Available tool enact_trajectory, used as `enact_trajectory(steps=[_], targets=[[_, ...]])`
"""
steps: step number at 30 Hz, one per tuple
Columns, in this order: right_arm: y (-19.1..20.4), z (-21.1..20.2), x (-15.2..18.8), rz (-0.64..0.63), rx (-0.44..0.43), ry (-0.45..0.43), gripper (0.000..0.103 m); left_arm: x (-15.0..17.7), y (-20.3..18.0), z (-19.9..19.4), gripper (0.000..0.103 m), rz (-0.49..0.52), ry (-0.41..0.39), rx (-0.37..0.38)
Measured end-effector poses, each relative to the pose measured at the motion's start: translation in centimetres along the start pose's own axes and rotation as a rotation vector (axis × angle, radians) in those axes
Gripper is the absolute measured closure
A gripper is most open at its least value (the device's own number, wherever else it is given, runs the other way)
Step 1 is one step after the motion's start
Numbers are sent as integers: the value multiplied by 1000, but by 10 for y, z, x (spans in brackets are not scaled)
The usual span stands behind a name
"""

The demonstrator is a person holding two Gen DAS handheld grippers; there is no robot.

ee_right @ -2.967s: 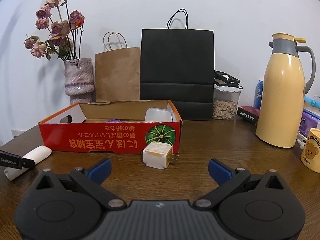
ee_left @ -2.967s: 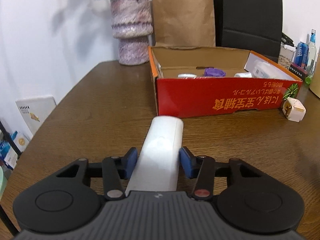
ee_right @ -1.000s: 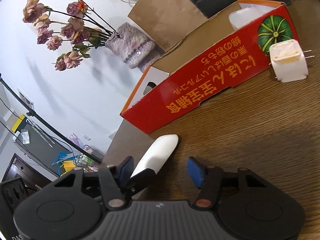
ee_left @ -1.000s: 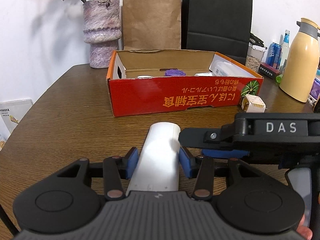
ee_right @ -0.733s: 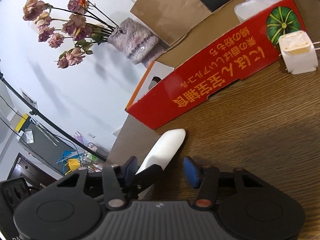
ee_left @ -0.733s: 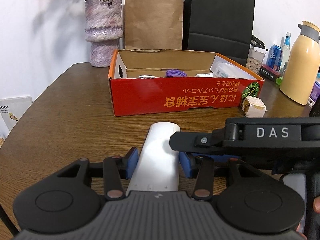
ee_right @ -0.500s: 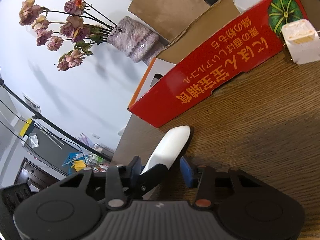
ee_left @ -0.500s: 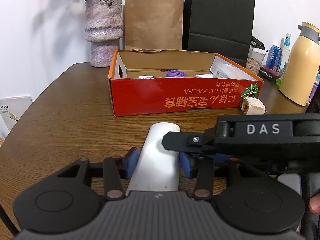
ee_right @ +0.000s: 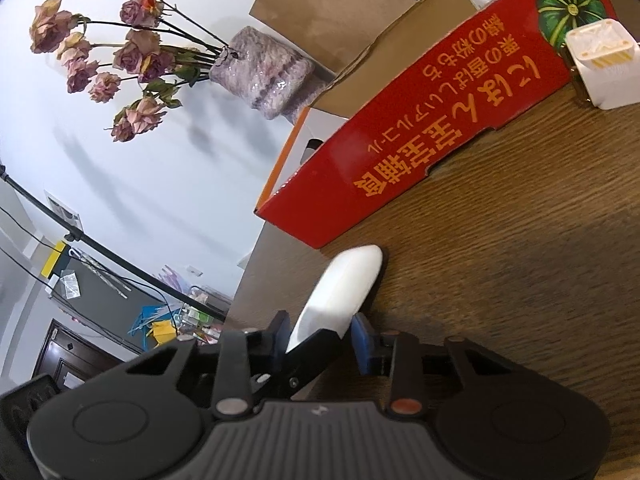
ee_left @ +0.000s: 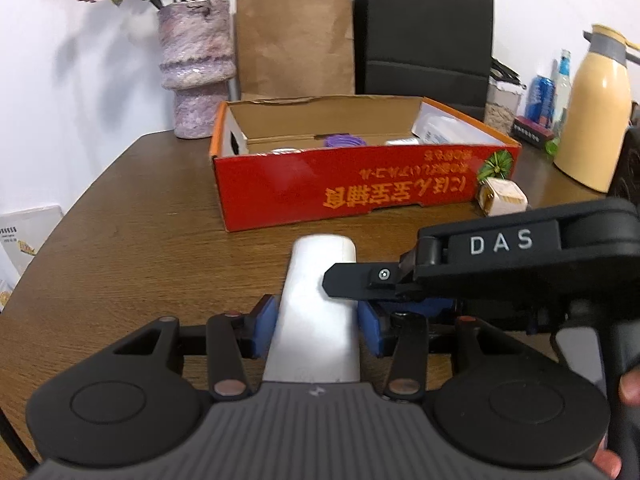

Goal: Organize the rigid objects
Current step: 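Hold the white stick with the left tool while the right tool approaches the white plug adapter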

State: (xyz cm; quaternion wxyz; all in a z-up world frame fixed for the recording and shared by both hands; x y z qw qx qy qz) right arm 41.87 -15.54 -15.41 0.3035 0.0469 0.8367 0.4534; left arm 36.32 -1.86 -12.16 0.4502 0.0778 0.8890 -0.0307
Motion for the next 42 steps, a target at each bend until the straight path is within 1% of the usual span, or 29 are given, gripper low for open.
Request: enact_trajectory(steps=[3,5,10,11,12,14,17,20,21,22,23,24,25,26,27,28,29,30,33,38,42], targets=[[-2,-3,2,-7,21,1,82,3,-2,2,57,18,17,16],[-2,-5,3,-17,32,-2,82,3,-2,2,57,20,20,24],[-7,-7,3,17,13,-5,85,4,0,1,57,11,34,43],[-8,-7,3,22,9,-7,89,4,0,0,56,22,34,37],[-8,-9,3,23,10,-17,103,4,-1,0,56,30,34,37],[-8,-11,4,22,11,-27,103,5,-4,-2,54,42,34,58],[-6,-11,6,12,10,-18,103,8,-11,-3,49,85,38,39],[-4,-12,7,3,2,-13,102,10,-12,1,46,94,53,26],[-1,-15,7,-16,7,-14,97,11,-12,2,44,90,57,18],[1,-17,7,-40,20,-14,94,11,-10,2,40,83,57,9],[5,-21,8,-76,43,-20,85,11,-9,3,39,78,58,2],[8,-24,9,-111,63,-27,69,11,-9,3,38,72,59,-2],[11,-28,9,-139,76,-35,61,11,-8,3,38,68,59,-7],[13,-32,9,-170,93,-46,46,11,-8,3,38,64,59,-14],[15,-36,9,-202,112,-63,40,11,-9,2,39,59,59,-21],[17,-40,7,-231,130,-79,40,12,-10,2,48,52,58,-22],[18,-45,6,-264,152,-98,40,12,-11,1,55,45,58,-16],[19,-49,4,-291,173,-115,39,12,-12,0,56,43,57,-21],[16,-64,-2,-345,223,-161,39,12,-14,-2,56,31,43,-45],[6,-87,-13,-383,278,-227,39,10,-16,-6,56,14,15,-79],[-4,-103,-23,-423,350,-274,39,12,-17,-1,56,-5,42,-93]])
Point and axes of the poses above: each gripper's, at about its wrist camera, not at the fingertips, and z roughly the way its jaws point, y to its left, x to its underside, the point moved 4 cm from there along z, roughly the way its jaws point
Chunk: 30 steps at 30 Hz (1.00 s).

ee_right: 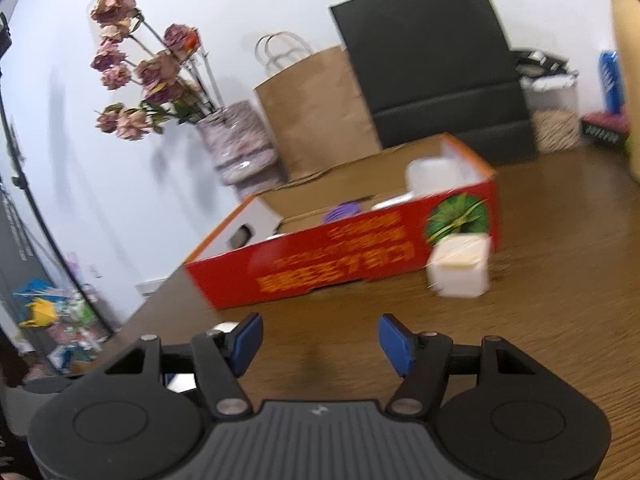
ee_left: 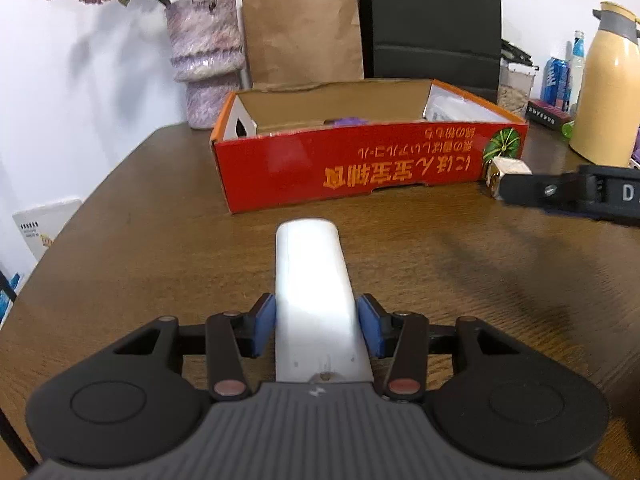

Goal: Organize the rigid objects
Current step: 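Hold the white stick with the left tool while the right tool approaches the white plug adapter, then close the right tool on the white plug adapter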

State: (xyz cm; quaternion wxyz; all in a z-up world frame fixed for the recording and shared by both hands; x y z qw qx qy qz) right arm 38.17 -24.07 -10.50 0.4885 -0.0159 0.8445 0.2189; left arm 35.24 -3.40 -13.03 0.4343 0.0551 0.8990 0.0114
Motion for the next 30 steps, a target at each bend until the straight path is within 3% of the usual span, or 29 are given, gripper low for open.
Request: enact_trajectory(steps=[3,6,9,11,12,18,25,28,30], targets=[[-13,-2,-4,-29,59,-12,38,-1,0,2,54,-17,7,-18],[-26,-3,-9,-61,127,-28,33,-5,0,8,39,-44,12,-75],[-33,2,-13,-103,206,-48,25,-12,2,18,38,-87,24,-96],[-35,8,-14,-133,246,-48,24,-15,3,22,46,-108,27,-80],[-36,12,-14,-149,260,-44,23,-16,2,22,56,-111,23,-58],[-34,44,-17,-230,347,11,18,-17,0,20,57,-101,4,-73],[-54,73,-29,-128,400,69,15,-20,2,15,57,-103,-22,-71],[-60,83,-29,-95,398,112,17,-20,2,12,57,-102,-33,-72],[-59,83,-29,-85,362,106,35,-20,2,11,57,-101,-36,-71]])
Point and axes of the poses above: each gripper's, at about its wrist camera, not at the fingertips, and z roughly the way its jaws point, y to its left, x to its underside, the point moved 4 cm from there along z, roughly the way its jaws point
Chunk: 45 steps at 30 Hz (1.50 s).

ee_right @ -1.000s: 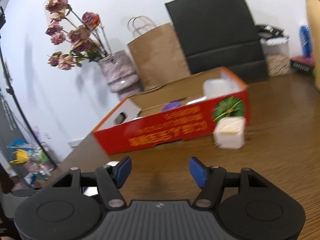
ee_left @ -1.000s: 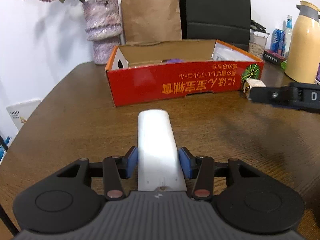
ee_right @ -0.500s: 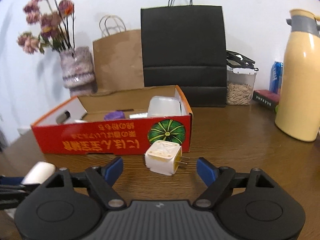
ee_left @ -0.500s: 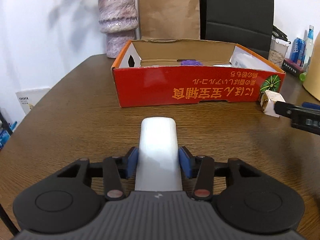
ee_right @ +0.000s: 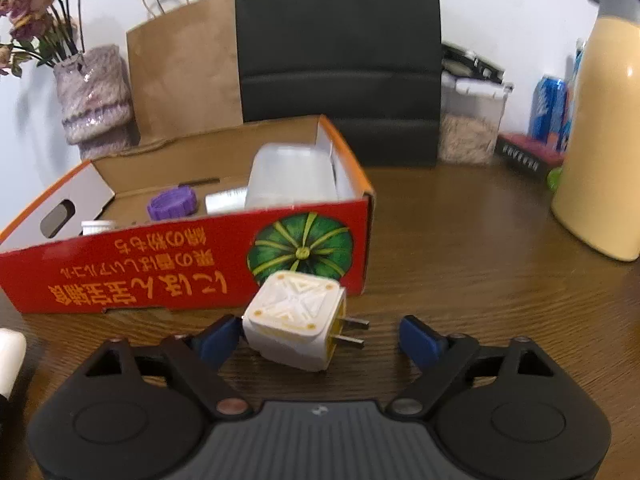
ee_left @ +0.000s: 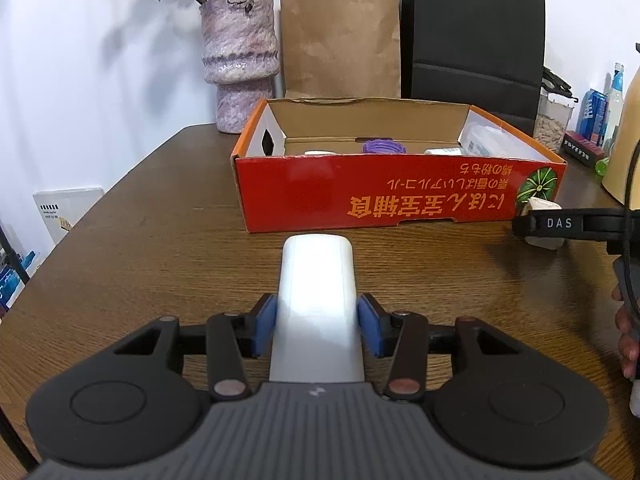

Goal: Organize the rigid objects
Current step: 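Close the right tool on the white plug adapter, then carry the white stick with the left tool while the right tool carries the adapter to the box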

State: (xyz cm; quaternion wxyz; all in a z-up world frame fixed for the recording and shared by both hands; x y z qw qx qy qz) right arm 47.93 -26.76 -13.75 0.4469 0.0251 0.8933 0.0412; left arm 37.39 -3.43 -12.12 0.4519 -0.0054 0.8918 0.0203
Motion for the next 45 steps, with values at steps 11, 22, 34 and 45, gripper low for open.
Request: enact_trajectory(steps=[11,22,34,45], targets=[[4,-33,12,-8,-40,-86,35,-2,4,-12,57,-19,-27,12],[29,-86,12,-46,-109,-248,35,-17,0,-39,57,-43,-111,33],[39,-106,0,-17,-166,-376,35,-43,0,-52,57,-71,-184,29],[46,-89,-20,-14,-165,-444,35,-86,-12,-34,57,-84,-240,27]])
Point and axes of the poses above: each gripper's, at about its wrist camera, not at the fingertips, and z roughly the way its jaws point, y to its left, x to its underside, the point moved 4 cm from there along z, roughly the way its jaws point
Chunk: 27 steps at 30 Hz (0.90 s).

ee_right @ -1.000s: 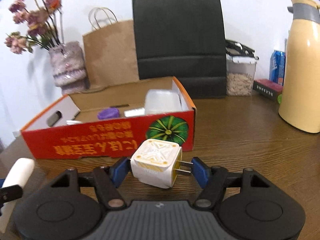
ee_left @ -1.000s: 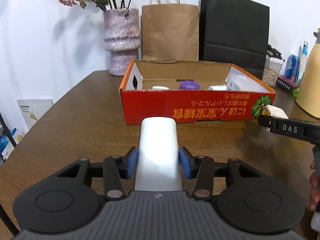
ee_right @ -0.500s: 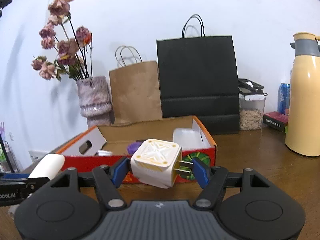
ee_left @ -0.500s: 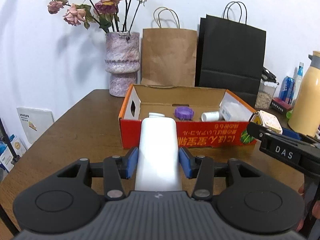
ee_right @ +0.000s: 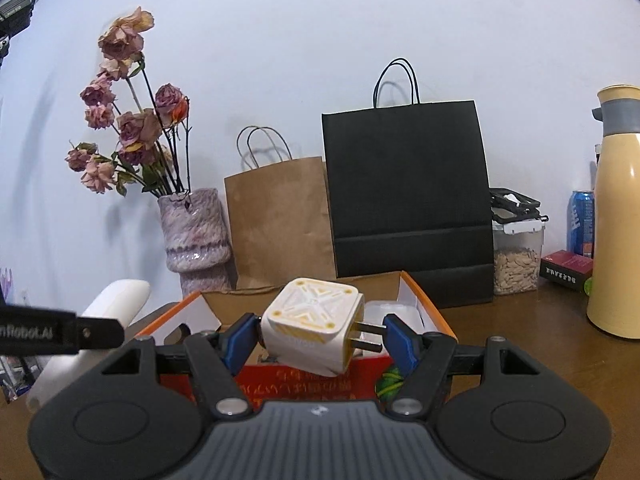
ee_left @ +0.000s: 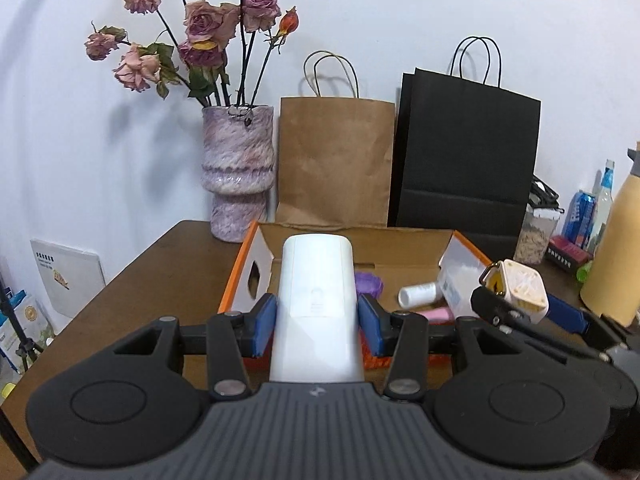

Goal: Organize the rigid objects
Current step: 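Carry the white stick with the left tool while the right tool carries the adapter to the box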

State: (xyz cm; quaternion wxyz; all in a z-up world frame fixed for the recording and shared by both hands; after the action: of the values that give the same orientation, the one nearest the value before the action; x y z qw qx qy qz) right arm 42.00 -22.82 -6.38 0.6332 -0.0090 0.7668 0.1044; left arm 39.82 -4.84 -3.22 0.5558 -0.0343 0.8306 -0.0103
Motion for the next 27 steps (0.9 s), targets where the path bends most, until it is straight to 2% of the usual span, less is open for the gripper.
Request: enact_trajectory(steps=[13,27], targets=[[5,49,-10,-28,-15,-33,35,-30,-1,54,57,-26,-21,-7],[5,107,-14,-59,-41,2,35,-39,3,117,57,10,19,-47]])
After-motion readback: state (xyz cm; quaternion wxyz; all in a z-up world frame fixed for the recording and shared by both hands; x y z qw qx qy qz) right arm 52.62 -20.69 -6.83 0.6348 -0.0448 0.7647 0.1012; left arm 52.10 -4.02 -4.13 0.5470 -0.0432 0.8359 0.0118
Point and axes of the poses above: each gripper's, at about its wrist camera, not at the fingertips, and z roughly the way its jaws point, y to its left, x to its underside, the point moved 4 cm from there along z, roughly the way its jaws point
